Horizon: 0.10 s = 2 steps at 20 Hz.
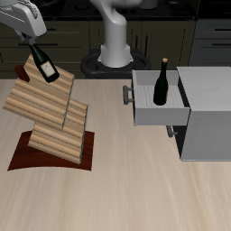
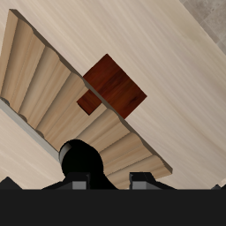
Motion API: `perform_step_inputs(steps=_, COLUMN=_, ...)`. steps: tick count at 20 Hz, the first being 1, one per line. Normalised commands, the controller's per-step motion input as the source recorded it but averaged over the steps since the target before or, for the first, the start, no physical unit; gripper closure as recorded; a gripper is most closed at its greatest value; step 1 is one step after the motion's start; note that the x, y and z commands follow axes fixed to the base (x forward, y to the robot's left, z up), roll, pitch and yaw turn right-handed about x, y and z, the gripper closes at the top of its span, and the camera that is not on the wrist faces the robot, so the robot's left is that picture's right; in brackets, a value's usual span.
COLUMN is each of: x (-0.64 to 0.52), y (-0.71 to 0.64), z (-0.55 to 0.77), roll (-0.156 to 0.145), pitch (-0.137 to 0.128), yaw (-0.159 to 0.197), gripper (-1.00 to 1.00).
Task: Place the wine bottle from the table onto the top layer of the wine rack
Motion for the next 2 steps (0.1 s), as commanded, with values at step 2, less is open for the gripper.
perform_step_inputs(steps=2, x=-0.29, y=-0.66, z=-0.1, roll=-0.123, pitch=-0.032, yaw=-0.071, gripper=1.0)
